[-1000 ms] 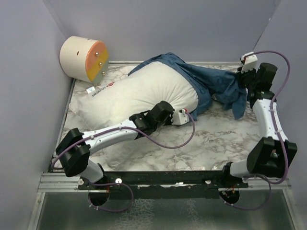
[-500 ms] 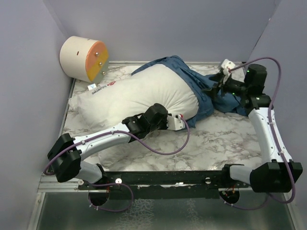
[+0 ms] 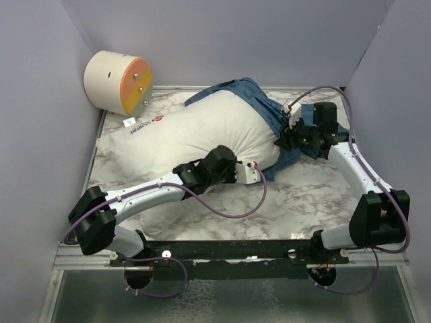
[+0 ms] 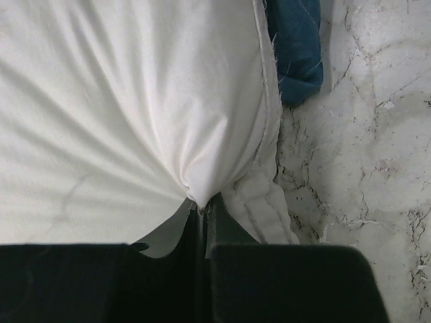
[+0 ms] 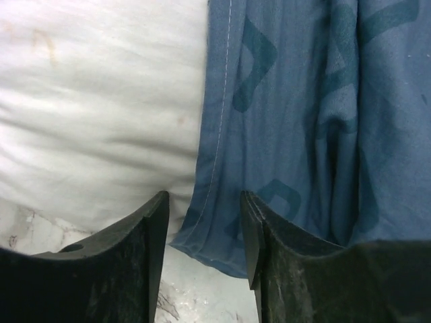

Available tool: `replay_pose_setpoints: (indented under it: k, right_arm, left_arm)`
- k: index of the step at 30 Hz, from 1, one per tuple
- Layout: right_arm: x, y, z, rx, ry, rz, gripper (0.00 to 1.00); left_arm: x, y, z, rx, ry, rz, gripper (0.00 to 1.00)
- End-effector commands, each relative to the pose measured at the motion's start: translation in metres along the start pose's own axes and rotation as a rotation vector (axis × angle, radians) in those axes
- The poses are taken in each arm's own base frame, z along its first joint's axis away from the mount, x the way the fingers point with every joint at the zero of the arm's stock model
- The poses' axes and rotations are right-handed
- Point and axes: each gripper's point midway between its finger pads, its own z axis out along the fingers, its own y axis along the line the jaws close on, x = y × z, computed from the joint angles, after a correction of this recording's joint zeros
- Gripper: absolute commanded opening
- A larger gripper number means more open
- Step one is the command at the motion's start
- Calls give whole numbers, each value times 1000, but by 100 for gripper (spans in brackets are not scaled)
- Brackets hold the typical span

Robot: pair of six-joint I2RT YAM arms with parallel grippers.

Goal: Put the pillow into the pillowcase
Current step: Stuff the pillow into the pillowcase.

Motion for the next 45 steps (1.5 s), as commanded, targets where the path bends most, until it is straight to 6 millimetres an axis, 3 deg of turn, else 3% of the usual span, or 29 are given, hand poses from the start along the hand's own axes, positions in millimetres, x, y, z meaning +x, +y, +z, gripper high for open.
replay_pose_setpoints:
  k: [1,3,6,9,11,14,17,20,23,25,27,29,31,35,37,40,45]
  right_arm:
    - [2,-23,7,113,40,-5,45]
    - [5,-25,10,118,53,-2,41]
    - [6,-20,13,88,56,-3,16]
    - [-6,-6,9,29,18,-30,2]
    - [-26,17,-1,-86,-52,-89,1]
    - [-69,72,-28,-296,-205,-188,1]
    - [-100,118,-45,-469,-285,-240,1]
    - [-111,157,-43,-628,-276,-240,1]
    - [-105,186,-27,-743,-225,-197,1]
    - [-93,181,-3,-692,-143,-101,1]
    - [-67,151,32,-503,-23,-2,3]
    - [-36,119,55,-340,86,30,7]
    - [-13,105,61,-311,136,80,11]
    - [-9,103,56,-306,104,80,16]
    - [-19,106,48,-317,73,50,14]
    - [-51,104,33,-317,-2,-11,1]
    - [-152,94,-1,-306,-216,-136,1]
  left_arm:
    - [-8,-22,3,105,-41,-20,0]
    - [-7,-24,3,111,-39,-20,0]
    - [-7,-24,4,114,-36,-21,0]
    - [-6,-24,5,113,-31,-29,0]
    - [-4,-25,7,113,-23,-35,0]
    - [-7,-20,9,102,-26,-77,0]
    - [-17,-8,10,107,-72,-165,0]
    - [-30,4,10,128,-150,-273,0]
    - [-32,13,12,137,-179,-342,0]
    - [-34,17,11,136,-199,-365,0]
    - [-39,21,6,132,-244,-384,0]
    - [-49,25,-2,131,-312,-393,0]
    - [-58,27,-10,138,-380,-399,0]
    - [-78,21,-26,194,-502,-384,0]
    - [-87,18,-33,222,-551,-377,0]
    - [-98,14,-37,264,-600,-400,0]
    - [-122,27,-36,303,-651,-465,0]
